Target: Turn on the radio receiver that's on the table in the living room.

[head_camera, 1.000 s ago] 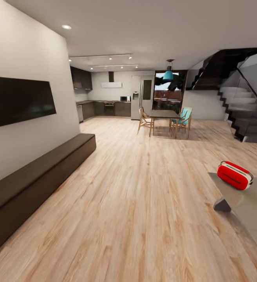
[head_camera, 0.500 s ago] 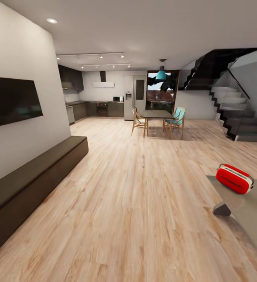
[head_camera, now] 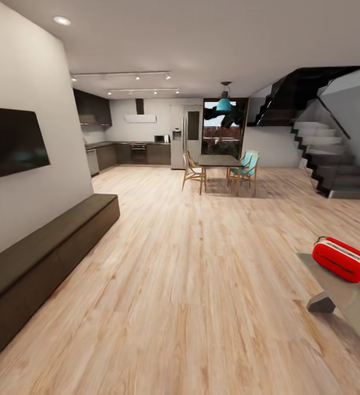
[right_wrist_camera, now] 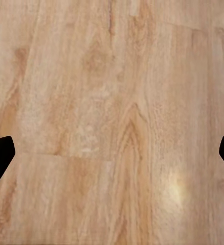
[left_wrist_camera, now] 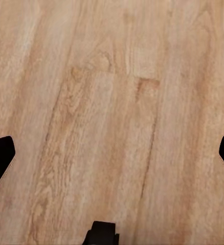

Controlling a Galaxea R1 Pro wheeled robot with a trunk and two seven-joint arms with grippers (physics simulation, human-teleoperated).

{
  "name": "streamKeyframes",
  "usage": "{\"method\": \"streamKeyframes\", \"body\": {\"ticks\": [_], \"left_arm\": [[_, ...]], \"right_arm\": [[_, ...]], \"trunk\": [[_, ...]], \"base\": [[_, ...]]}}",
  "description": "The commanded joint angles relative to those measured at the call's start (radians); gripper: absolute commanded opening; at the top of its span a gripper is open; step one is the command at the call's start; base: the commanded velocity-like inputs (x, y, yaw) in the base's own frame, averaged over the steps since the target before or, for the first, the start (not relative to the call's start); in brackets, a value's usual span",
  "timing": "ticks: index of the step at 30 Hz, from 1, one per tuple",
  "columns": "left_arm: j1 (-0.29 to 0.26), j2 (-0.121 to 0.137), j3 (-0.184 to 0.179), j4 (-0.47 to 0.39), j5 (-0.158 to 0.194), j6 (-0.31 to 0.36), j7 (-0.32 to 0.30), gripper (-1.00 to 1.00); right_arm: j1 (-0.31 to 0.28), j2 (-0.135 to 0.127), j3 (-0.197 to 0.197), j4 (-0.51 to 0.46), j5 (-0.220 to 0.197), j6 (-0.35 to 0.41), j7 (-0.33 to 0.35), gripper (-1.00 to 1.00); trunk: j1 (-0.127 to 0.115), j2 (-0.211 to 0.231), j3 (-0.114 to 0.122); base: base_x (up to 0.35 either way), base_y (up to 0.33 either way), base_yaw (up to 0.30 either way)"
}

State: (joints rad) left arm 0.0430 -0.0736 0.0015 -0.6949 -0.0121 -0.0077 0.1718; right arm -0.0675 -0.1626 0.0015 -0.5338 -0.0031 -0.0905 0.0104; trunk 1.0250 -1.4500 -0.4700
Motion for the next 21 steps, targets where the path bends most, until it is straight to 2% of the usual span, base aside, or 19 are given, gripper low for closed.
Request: {"method": "streamKeyframes", "body": {"ticks": [1, 21], "left_arm": [[0.0, 0.0, 0.0, 0.0, 0.0, 0.0, 0.0, 1.0], [0.0, 0.0, 0.0, 0.0, 0.0, 0.002, 0.0, 1.0]], "right_arm": [[0.0, 0.0, -0.001, 0.0, -0.001, 0.0, -0.001, 1.0], [0.0, 0.0, -0.002, 0.0, -0.002, 0.0, 0.0, 1.0]], "trunk": [[0.0, 0.0, 0.0], [0.0, 0.0, 0.0]], "base": [[0.329, 0.103, -0.257], [0.329, 0.118, -0.275]]}}
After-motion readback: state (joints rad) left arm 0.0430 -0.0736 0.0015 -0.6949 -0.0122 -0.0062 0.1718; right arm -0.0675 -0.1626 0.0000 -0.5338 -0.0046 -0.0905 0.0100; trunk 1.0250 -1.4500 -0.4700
